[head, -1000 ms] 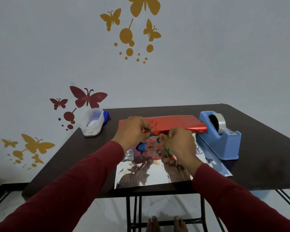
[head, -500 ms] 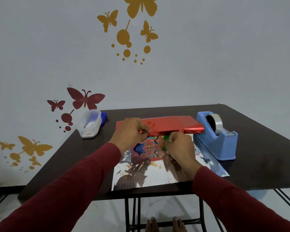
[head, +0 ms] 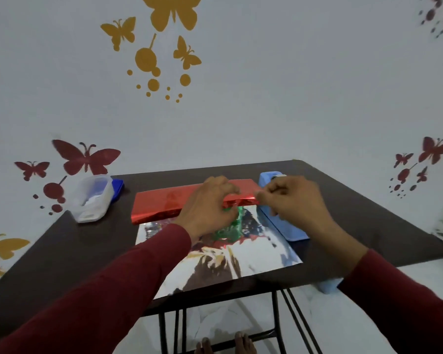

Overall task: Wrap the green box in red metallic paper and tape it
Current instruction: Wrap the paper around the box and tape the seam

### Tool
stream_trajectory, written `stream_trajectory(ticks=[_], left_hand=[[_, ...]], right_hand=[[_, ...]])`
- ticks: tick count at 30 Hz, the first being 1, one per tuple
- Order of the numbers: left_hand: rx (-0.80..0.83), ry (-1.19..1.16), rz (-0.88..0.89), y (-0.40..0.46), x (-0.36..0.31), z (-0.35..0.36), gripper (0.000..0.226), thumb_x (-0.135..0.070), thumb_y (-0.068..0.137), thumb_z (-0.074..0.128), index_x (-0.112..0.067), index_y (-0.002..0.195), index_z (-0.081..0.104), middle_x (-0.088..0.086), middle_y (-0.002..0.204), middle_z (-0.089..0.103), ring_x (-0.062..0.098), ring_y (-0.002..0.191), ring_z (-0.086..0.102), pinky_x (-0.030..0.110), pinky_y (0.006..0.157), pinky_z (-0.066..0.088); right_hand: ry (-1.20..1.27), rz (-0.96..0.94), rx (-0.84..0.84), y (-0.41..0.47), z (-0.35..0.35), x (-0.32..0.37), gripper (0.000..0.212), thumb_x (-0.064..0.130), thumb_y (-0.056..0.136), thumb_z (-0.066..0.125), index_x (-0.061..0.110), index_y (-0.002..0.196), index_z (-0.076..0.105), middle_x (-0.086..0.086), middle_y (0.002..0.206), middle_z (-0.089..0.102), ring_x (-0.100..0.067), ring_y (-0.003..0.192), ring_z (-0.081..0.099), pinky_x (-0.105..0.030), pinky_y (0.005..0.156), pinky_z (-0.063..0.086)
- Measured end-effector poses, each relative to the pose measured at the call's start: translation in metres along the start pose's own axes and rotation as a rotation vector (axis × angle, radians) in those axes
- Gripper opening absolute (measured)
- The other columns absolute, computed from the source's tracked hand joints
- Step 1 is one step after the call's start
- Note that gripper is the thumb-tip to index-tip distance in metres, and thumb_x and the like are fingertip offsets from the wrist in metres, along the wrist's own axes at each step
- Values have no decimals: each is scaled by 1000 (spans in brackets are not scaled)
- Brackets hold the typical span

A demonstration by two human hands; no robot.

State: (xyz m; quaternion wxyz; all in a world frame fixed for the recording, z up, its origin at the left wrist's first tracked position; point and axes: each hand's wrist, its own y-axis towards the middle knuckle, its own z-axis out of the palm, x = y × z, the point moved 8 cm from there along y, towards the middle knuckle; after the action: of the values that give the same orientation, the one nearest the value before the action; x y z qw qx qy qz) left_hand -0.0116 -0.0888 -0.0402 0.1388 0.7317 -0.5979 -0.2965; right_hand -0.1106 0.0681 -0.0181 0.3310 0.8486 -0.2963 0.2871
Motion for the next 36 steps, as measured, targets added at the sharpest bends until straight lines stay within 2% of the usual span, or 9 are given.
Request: stream_trajectory(ticks=[3,6,10,14,17,23,27,30,36], left_hand=[[62,-45,62,20,-33,23,47,-22,78,72,-25,124,68,-4,120,63,20,110,57,38,93,49],[135,-35,77,39,-53,48,65,-21,77,71,-22,141,57,-1,139,56,24,124,54,40,100,48],[227,-6,85,56,-62,75,83,-20,70,70,-23,150,45,-4,153,42,24,124,56,38,94,53],[253,8,96,65,-61,84,89,-20,74,72,-24,156,37,-8,162,29,25,112,60,28,81,46],[275,20,92,67,-56,87,90,-22,76,72,-26,158,34,-12,165,23,23,110,61,25,80,41],[313,32,78,69,-54,88,92,-23,78,73,-28,159,29,-12,165,19,20,97,59,26,76,44],[288,25,126,66,-61,85,82,-18,74,74,-29,149,42,-12,159,29,16,82,52,23,65,38],[278,44,175,62,-66,87,79,-17,72,73,-28,145,47,-13,156,32,17,85,57,23,62,38],[310,50,162,60,-65,92,77,-18,76,69,-29,148,44,-12,162,26,17,83,54,18,57,30]], right_hand=[[-208,64,-134,10,-47,-27,23,31,86,68,17,68,71,0,63,69,-19,65,66,-25,57,45],[-251,270,-76,22,-63,-68,29,32,82,65,11,63,59,-5,61,60,-32,62,65,-31,58,48],[191,573,219,24,-32,-103,22,28,83,69,9,93,70,-13,103,71,-34,87,74,-45,76,64],[363,705,346,21,-15,-107,18,24,94,69,9,104,70,-14,117,65,-37,96,69,-44,60,63],[398,746,388,22,-10,-107,15,17,94,72,7,104,67,-13,119,61,-39,101,66,-47,59,64],[674,726,297,29,-8,-103,8,13,97,68,7,100,71,-7,110,61,-39,127,52,-76,88,51],[787,648,120,19,-14,-114,13,7,88,73,1,99,73,-10,103,67,-41,114,64,-67,72,58],[840,616,44,3,-11,-126,26,3,82,77,-7,106,71,-21,101,70,-41,90,69,-57,74,60],[842,572,33,-11,-3,-138,18,3,88,76,-6,103,74,-33,121,67,-34,102,73,-51,85,64]])
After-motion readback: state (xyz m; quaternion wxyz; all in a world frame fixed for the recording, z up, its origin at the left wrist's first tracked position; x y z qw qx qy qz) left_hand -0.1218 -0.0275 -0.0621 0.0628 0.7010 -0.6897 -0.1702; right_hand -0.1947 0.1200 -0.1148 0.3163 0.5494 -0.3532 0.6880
